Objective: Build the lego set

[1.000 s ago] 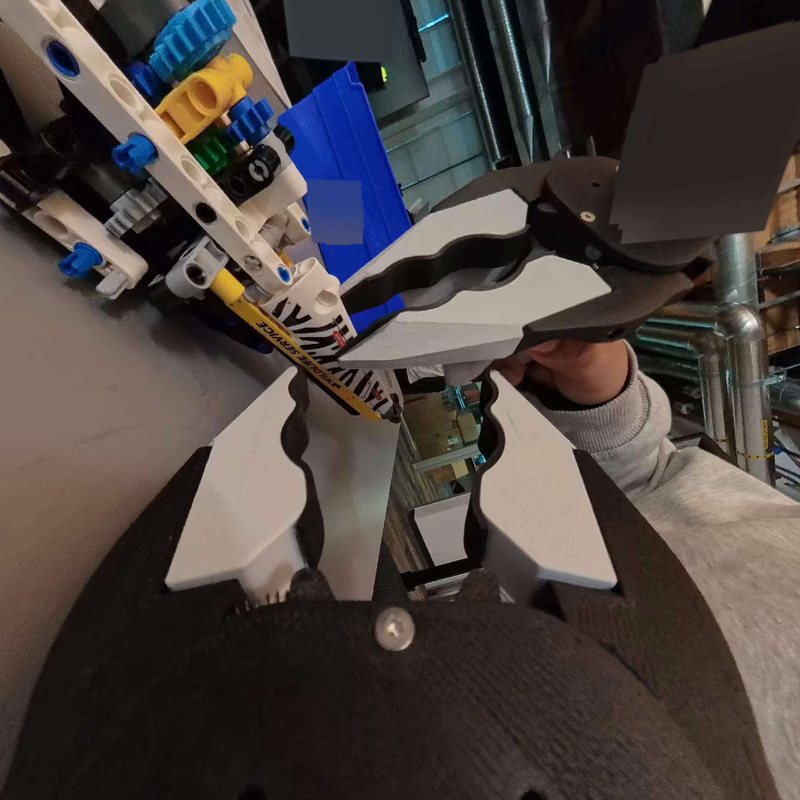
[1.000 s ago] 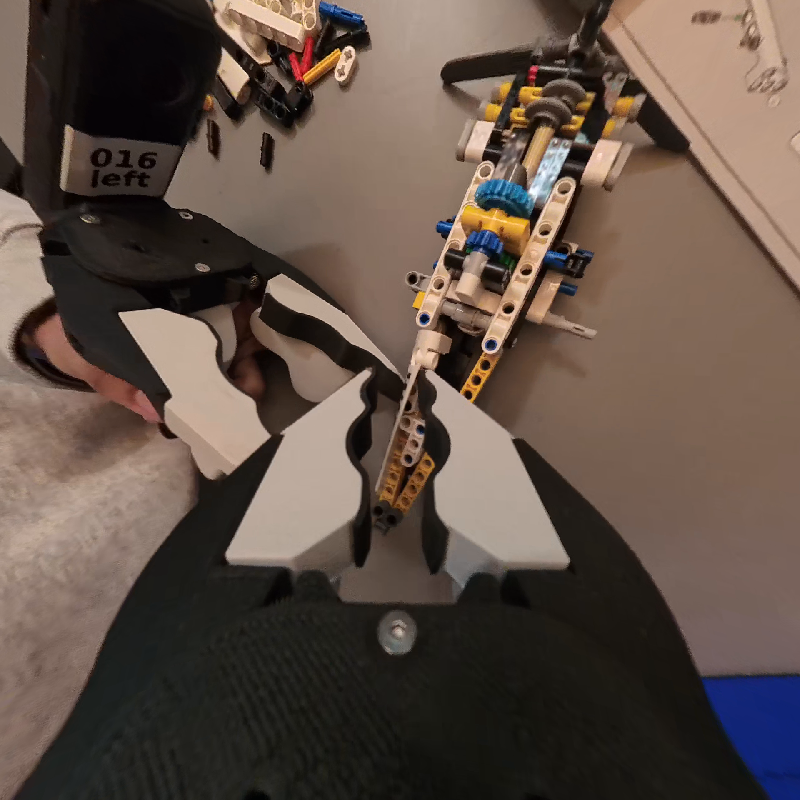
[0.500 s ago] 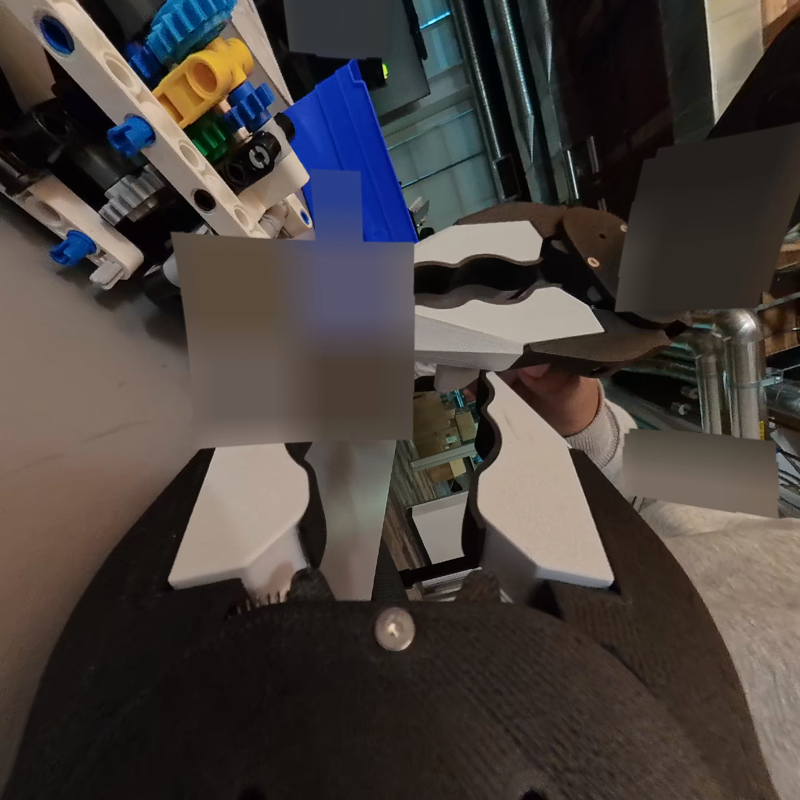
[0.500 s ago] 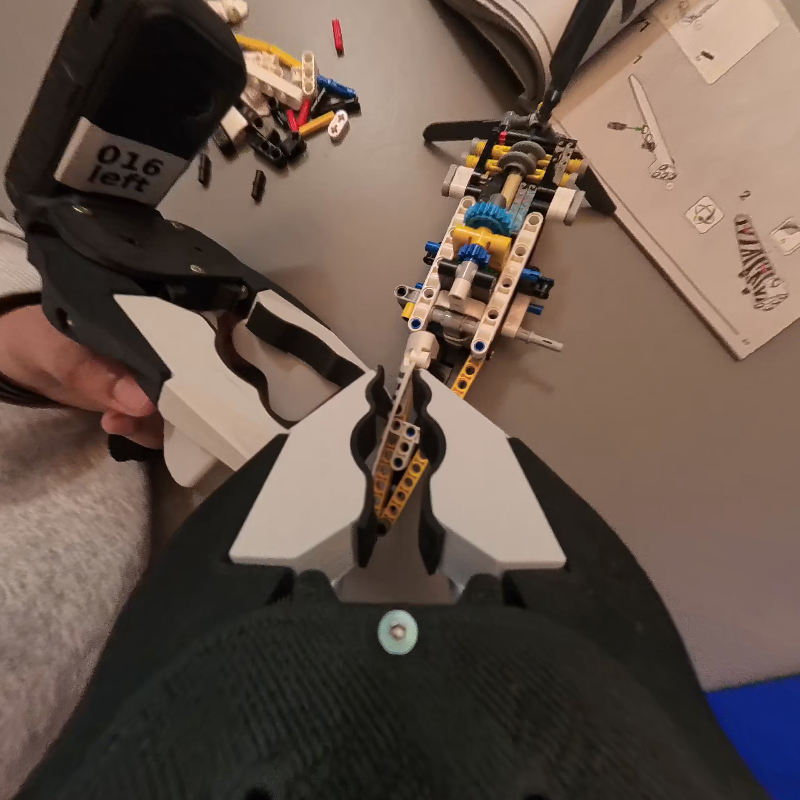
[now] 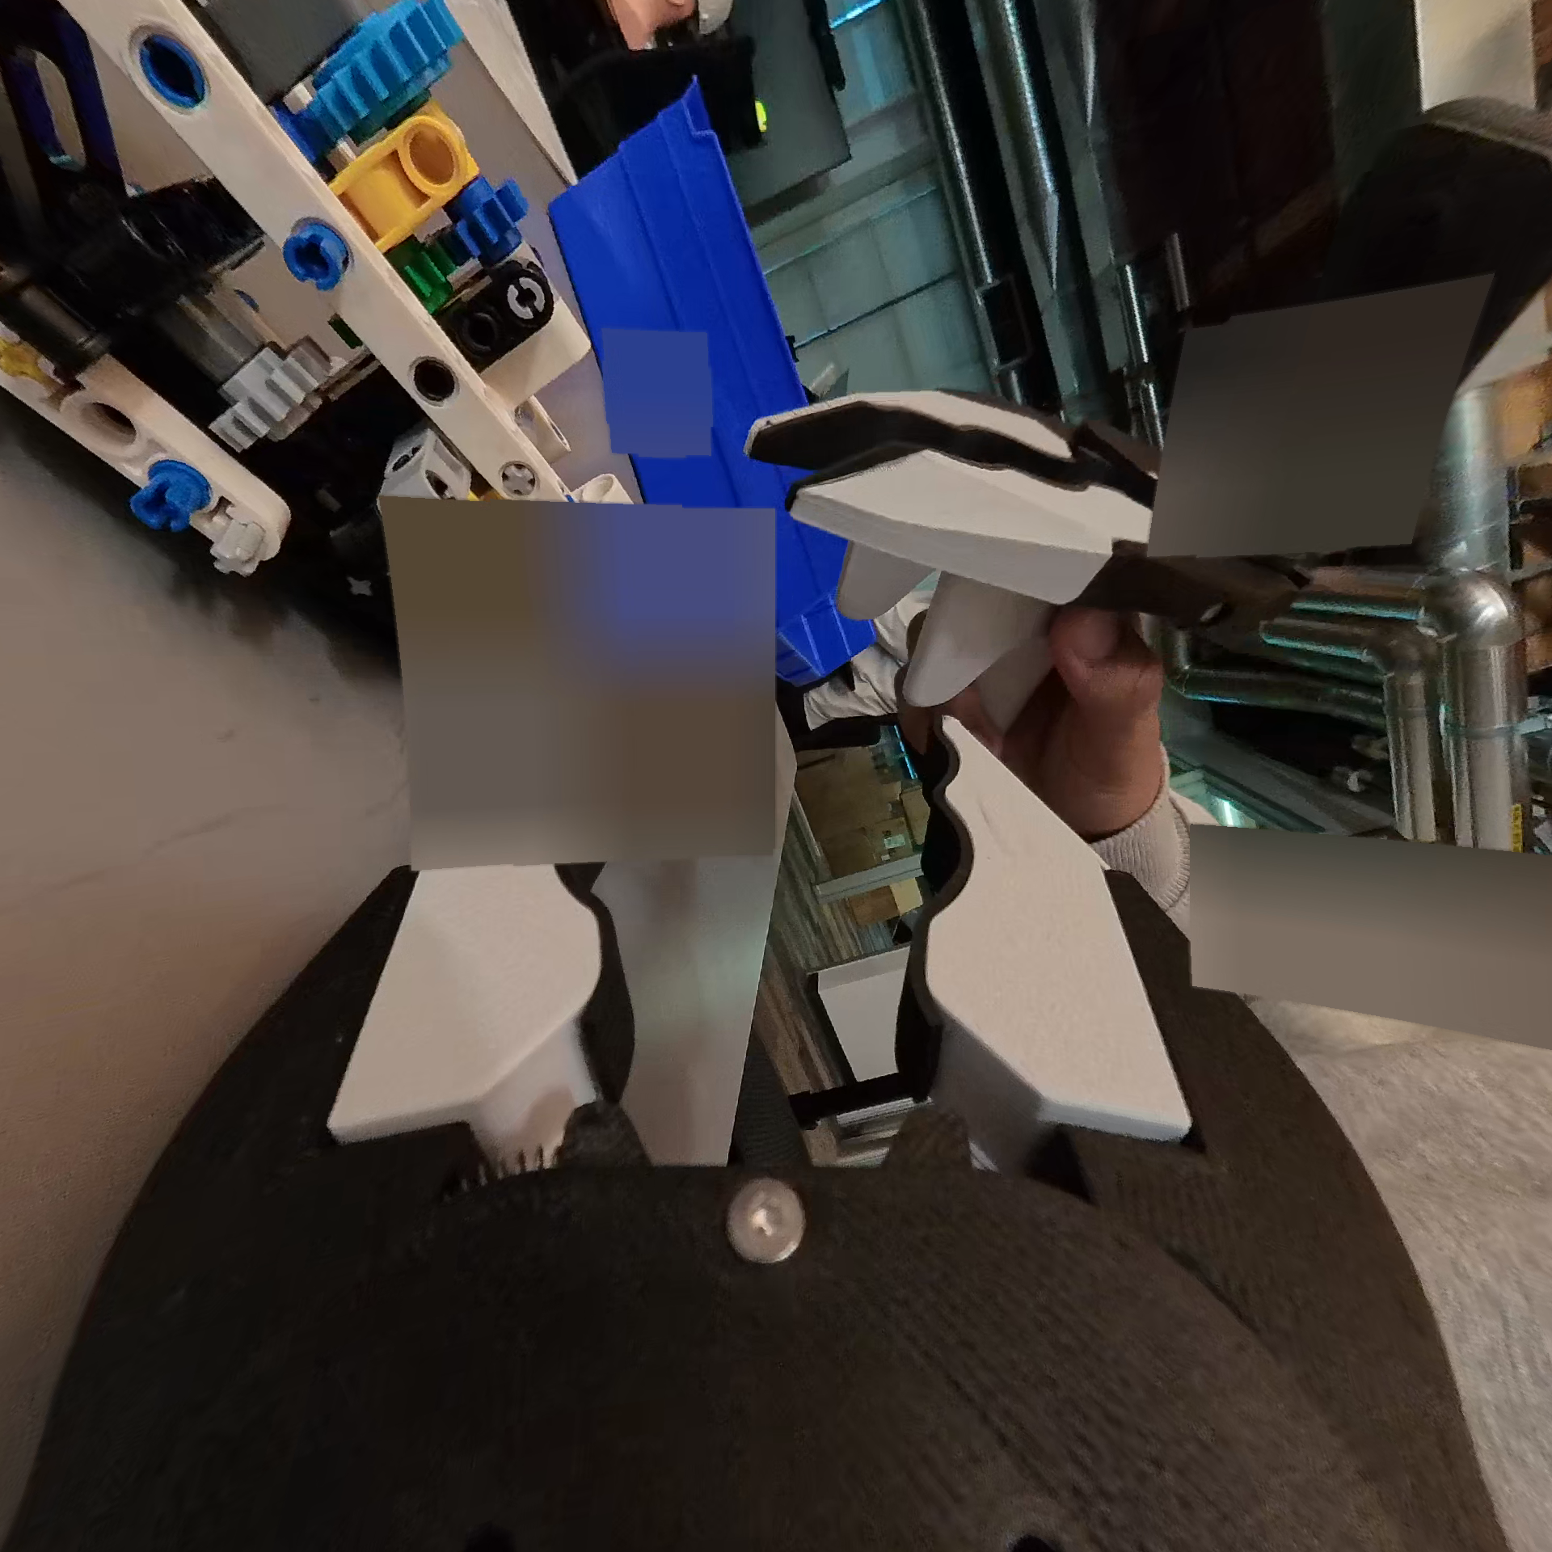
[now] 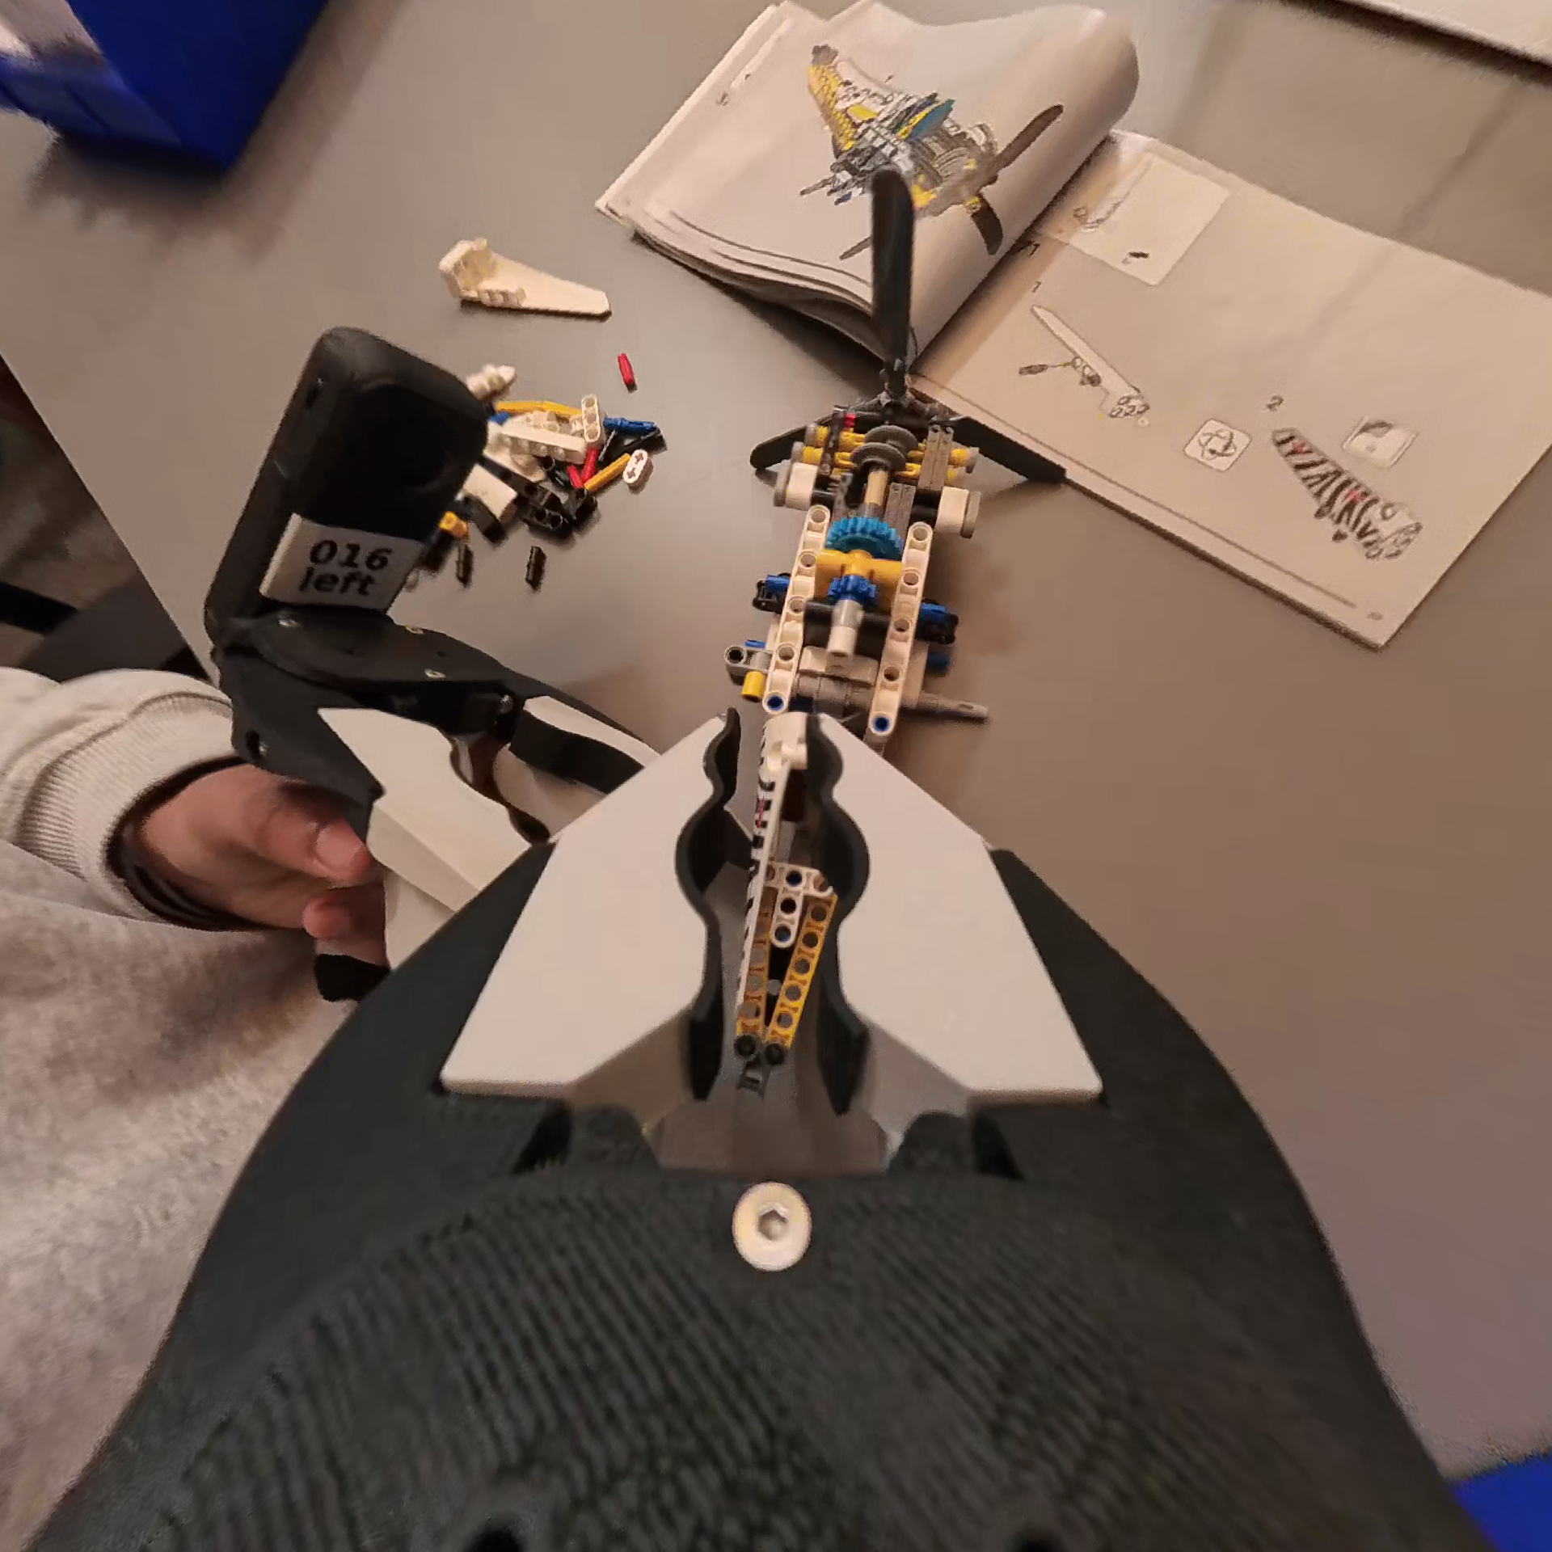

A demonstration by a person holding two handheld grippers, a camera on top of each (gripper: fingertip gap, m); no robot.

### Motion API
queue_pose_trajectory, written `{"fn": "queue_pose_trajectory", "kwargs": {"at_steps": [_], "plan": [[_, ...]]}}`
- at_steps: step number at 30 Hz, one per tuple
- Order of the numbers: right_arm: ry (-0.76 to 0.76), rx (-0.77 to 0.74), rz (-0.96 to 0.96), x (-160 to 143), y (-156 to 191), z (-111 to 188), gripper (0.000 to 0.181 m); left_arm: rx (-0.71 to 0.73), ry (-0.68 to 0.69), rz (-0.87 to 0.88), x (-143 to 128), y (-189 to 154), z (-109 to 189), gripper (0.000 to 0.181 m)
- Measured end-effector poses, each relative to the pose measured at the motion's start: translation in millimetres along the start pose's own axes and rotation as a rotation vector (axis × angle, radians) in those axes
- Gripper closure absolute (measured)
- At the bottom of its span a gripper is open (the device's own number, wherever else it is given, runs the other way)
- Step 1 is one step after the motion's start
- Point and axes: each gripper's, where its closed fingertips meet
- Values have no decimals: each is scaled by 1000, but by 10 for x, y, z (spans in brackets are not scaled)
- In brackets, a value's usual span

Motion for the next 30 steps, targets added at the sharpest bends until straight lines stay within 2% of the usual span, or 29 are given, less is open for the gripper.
{"fn": "queue_pose_trajectory", "kwargs": {"at_steps": [7,9,13,15,18,20,26,30], "plan": [[-14,2,-142,-239,-125,54,158,17,-3,-8,-2,16,56,105],[10,40,-196,-389,-94,43,145,25,-13,-31,14,16,86,103],[-25,148,-289,-556,55,24,139,76,-20,-107,14,37,221,105],[-63,215,-325,-558,168,-4,136,109,-52,-170,90,45,353,106],[-123,313,-349,-515,387,-82,134,195,-171,-273,345,79,628,108],[-151,336,-339,-503,494,-165,132,246,-207,-328,445,91,783,109],[-252,529,-362,-413,928,-316,134,394,-125,-522,443,186,948,112],[-305,512,-377,-408,898,-379,136,465,-136,-592,545,231,1005,121]]}}
Point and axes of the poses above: each gripper's, where its closed fingertips meet, z back along the fingers, x out of its top, y = z × x across the jaws, and after that the axes turned 3 degrees about -y, right-handed
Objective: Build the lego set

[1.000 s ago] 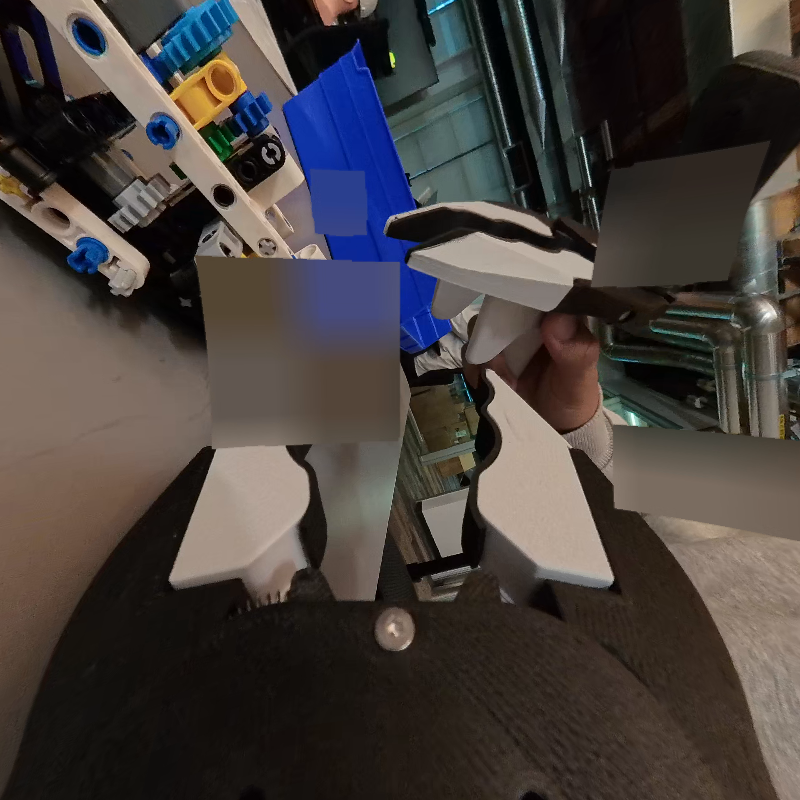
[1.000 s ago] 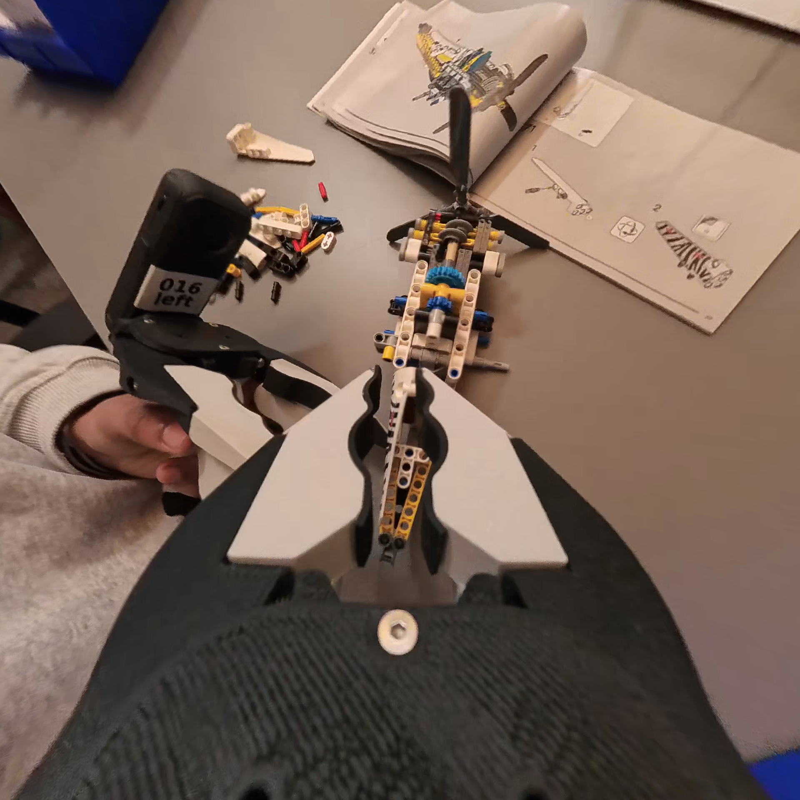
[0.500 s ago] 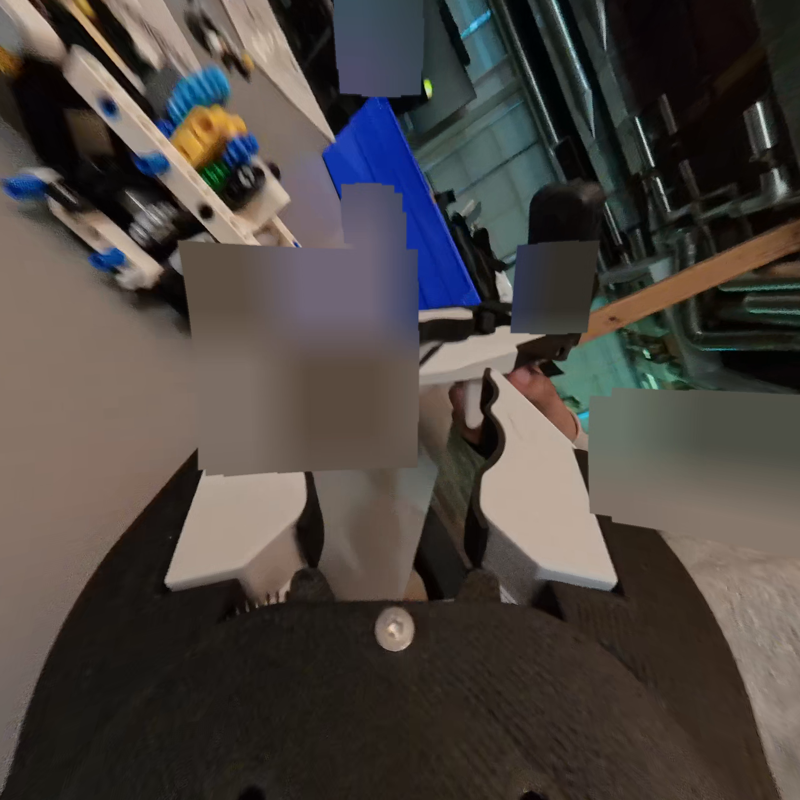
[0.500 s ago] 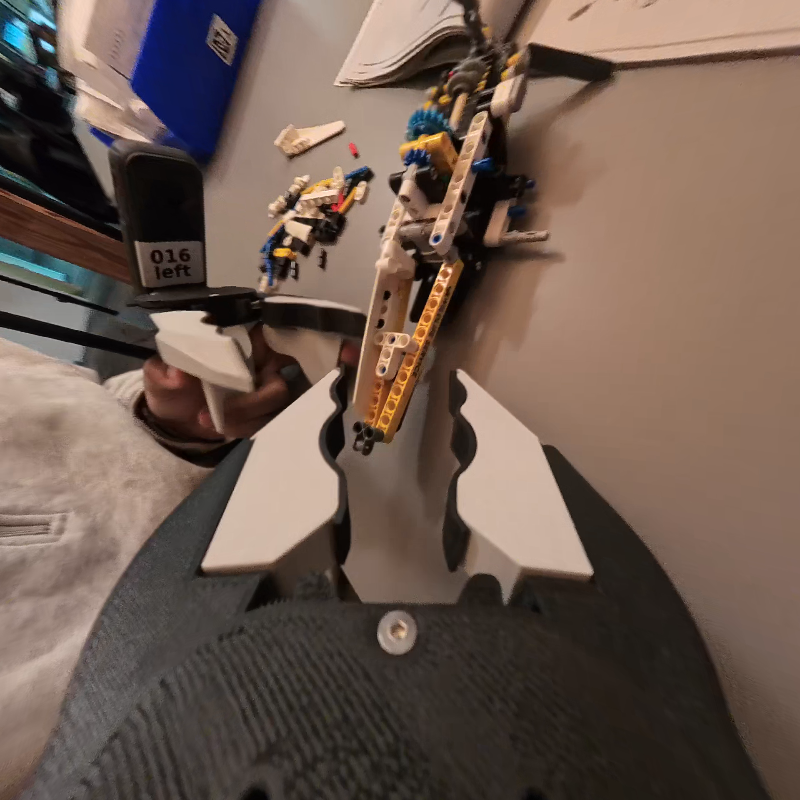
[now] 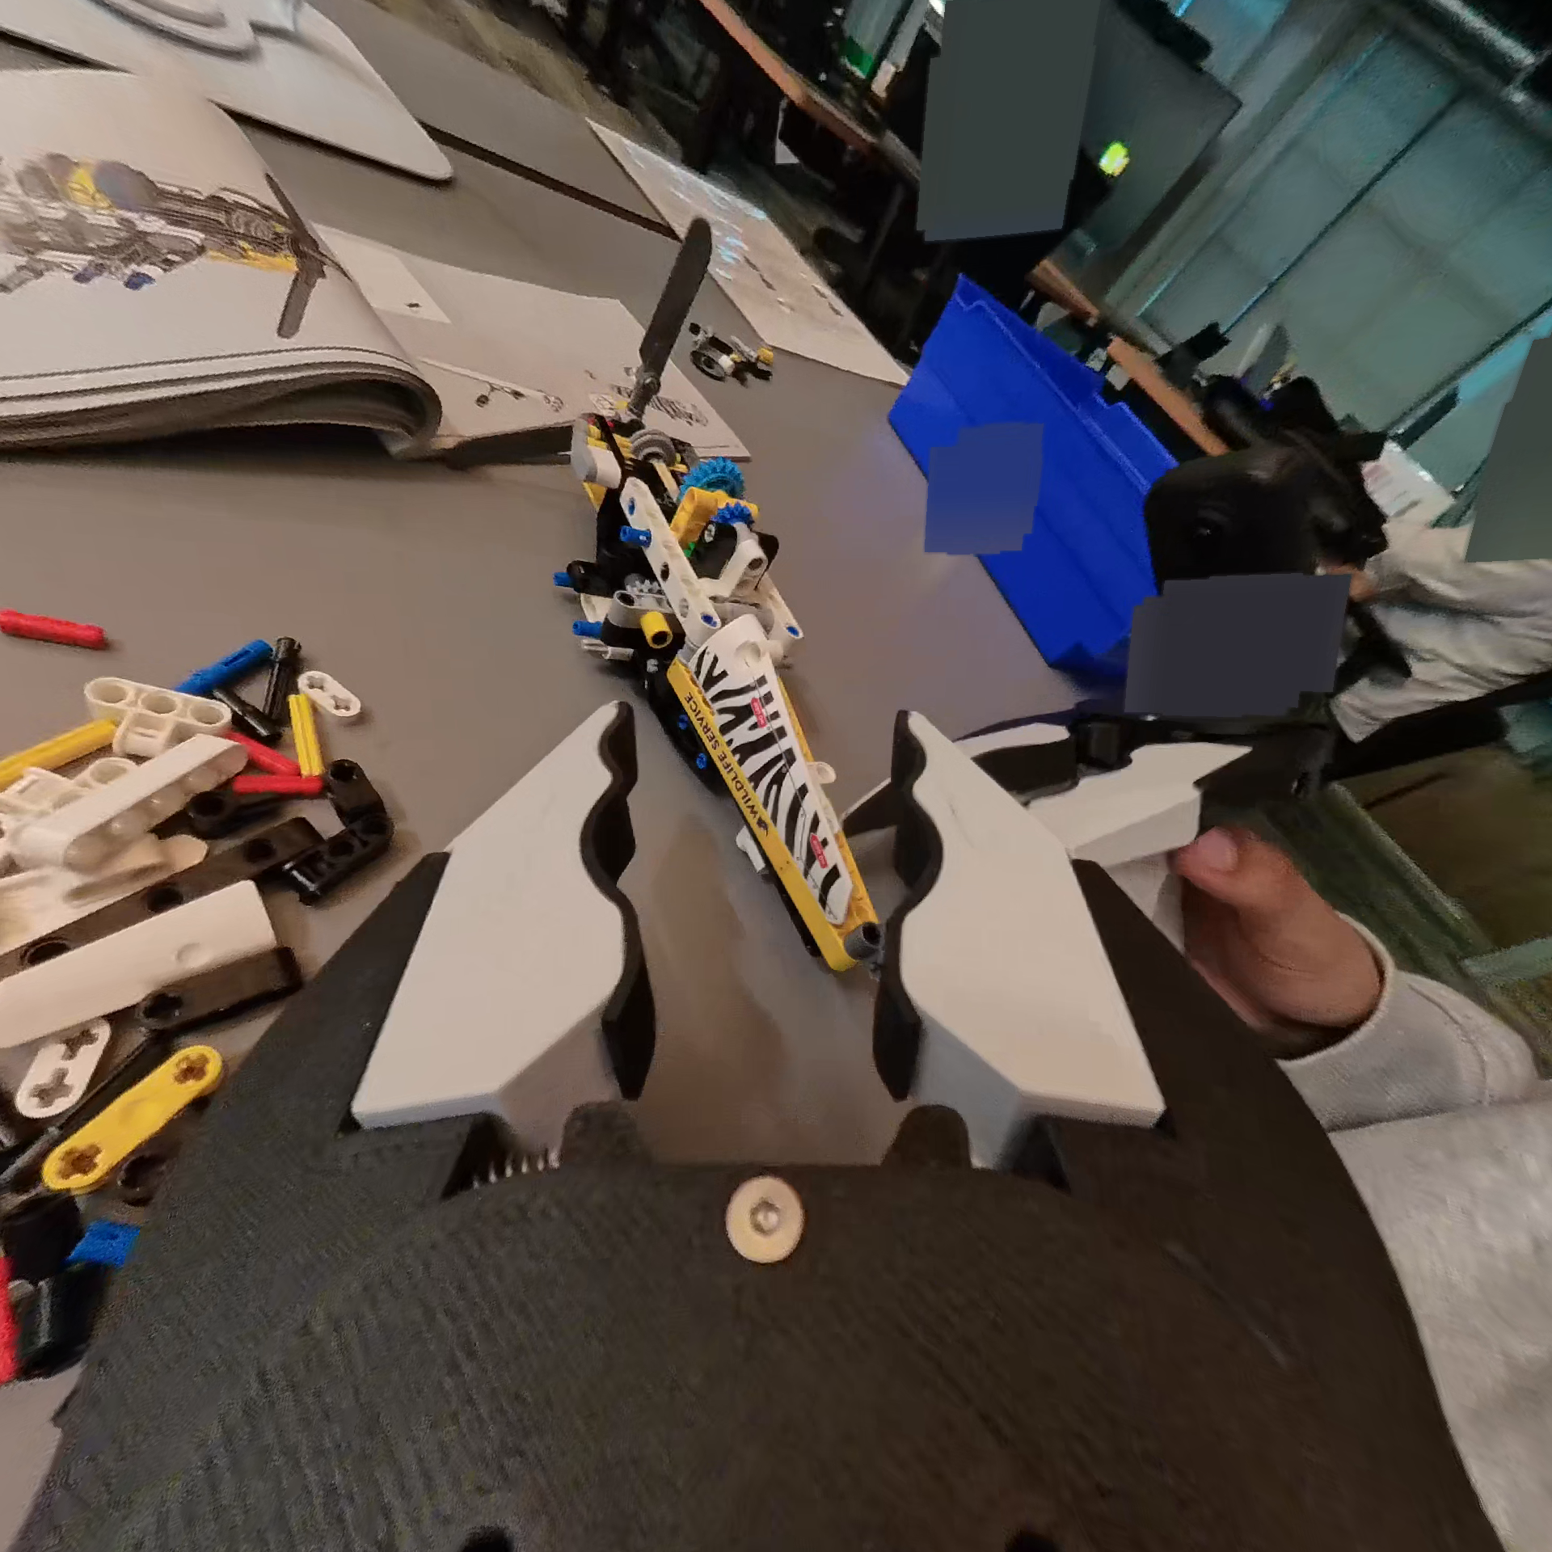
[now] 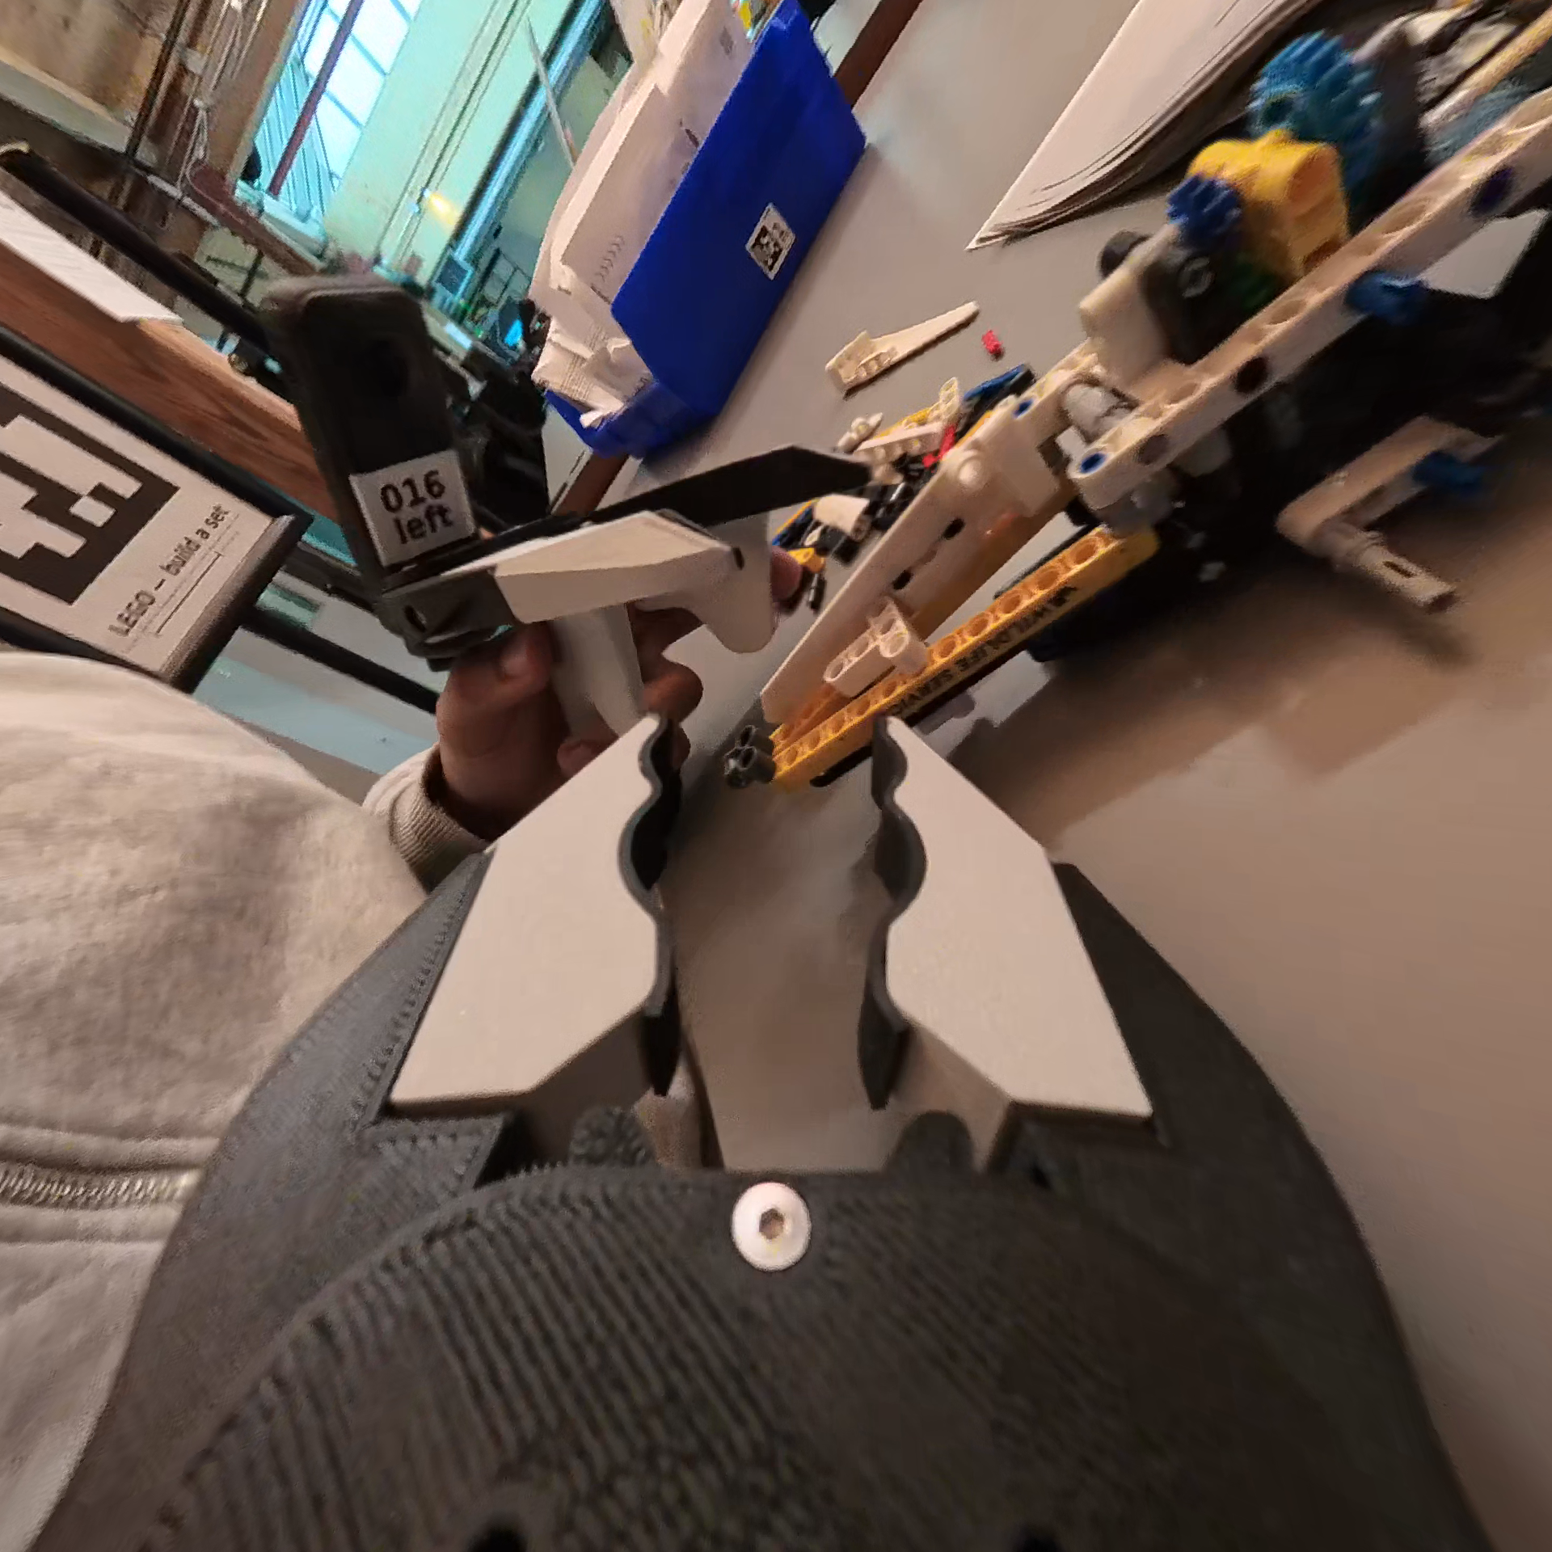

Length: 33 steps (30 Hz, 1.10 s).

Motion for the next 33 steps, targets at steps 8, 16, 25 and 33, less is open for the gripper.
{"fn": "queue_pose_trajectory", "kwargs": {"at_steps": [8,16,25,33], "plan": [[-273,-16,23,404,-103,405,137,57,40,-98,-101,8,-38,129],[-463,15,47,600,-106,858,148,122,58,-86,-133,49,-70,132],[-457,16,51,593,-96,847,146,141,79,-62,-137,110,-85,142],[-459,14,54,595,-94,849,146,127,89,-29,-154,102,-106,147]]}}
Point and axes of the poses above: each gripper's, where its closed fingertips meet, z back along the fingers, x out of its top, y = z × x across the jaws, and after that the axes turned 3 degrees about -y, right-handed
